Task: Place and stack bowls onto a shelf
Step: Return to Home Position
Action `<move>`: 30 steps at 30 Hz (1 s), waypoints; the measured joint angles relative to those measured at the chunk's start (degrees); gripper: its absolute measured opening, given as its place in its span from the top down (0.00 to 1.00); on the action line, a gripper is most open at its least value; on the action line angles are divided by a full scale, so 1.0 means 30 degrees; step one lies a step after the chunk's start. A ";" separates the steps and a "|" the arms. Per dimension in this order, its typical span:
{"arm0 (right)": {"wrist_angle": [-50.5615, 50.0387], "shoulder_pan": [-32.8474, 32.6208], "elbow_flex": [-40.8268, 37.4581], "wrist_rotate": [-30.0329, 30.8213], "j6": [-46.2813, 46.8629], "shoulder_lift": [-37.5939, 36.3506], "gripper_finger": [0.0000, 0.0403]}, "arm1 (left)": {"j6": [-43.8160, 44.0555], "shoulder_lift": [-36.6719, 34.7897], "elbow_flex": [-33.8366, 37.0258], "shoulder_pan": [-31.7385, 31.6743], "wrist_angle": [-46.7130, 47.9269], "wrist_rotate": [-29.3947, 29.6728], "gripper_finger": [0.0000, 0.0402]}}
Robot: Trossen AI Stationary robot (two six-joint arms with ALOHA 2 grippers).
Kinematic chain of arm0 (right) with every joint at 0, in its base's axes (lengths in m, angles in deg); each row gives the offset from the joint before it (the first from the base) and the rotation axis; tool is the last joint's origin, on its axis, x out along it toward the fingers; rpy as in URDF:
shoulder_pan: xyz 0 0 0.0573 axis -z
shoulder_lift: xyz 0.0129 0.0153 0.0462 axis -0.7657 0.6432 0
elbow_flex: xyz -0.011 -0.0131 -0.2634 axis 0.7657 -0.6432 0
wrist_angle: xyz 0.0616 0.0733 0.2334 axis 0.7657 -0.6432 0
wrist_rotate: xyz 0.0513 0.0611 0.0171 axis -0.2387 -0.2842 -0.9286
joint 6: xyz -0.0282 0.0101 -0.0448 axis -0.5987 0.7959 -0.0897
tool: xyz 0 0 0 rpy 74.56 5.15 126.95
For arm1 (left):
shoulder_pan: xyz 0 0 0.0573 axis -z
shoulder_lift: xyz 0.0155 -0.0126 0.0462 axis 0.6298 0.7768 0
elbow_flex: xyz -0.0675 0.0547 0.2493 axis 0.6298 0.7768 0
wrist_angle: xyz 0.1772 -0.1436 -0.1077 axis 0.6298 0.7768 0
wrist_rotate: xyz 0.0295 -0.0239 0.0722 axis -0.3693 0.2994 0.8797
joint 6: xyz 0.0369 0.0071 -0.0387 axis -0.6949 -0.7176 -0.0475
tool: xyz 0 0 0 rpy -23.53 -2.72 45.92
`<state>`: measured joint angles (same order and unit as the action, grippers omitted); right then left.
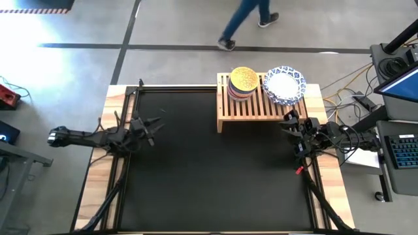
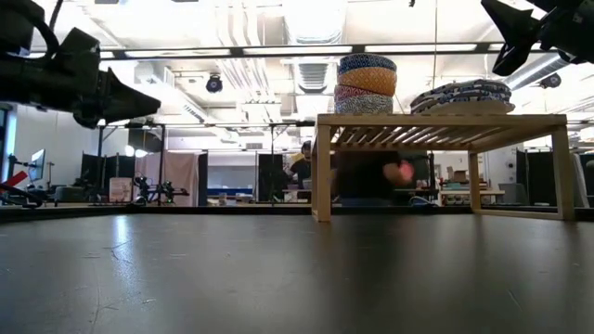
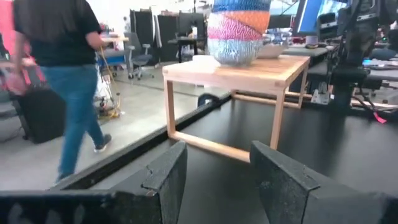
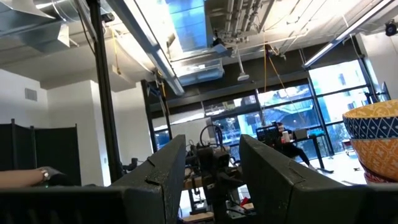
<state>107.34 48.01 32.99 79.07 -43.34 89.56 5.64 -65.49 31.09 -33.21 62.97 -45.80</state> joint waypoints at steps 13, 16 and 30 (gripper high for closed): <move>-0.0092 -0.0001 0.0000 0.0003 0.0000 0.0010 0.65 | -0.1141 -0.1773 0.0019 -0.0007 -0.0036 0.0011 0.60; -0.0114 -0.0004 0.0000 0.0000 0.0000 0.0024 0.65 | -0.1134 -0.1671 0.0019 -0.0007 -0.0022 0.0003 0.60; -0.0106 -0.0004 0.0000 0.0000 0.0000 0.0076 0.65 | -0.1126 -0.1335 -0.0142 -0.0007 0.0129 -0.0016 0.60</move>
